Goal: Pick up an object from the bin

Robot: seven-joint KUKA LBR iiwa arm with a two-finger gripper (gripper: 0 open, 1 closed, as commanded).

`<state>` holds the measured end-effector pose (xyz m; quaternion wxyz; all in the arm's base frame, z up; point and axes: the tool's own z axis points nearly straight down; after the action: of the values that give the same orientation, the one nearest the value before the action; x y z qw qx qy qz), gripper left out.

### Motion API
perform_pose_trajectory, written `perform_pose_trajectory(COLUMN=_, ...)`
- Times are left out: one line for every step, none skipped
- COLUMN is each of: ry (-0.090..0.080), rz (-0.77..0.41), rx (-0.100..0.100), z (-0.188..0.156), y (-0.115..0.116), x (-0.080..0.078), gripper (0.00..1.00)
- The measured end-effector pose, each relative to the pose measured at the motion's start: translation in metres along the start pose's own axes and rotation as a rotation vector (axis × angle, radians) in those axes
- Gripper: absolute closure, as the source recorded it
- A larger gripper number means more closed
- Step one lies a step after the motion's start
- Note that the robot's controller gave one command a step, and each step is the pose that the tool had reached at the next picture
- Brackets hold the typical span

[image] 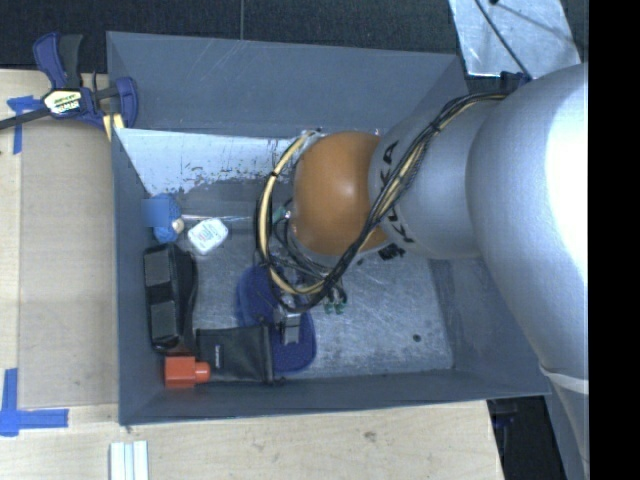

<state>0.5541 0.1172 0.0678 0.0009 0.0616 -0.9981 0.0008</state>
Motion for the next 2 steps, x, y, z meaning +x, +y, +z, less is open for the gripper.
perform_pose_trajectory(ry=-0.017, rz=0.006, rx=-0.003, z=-0.006, y=-0.0001, x=-0.0047, gripper=1.0)
perform_pose_trajectory(ry=-0.014, rz=0.007, rx=-0.003, z=-0.0049, y=-0.0006, x=-0.0039, gripper=0.0)
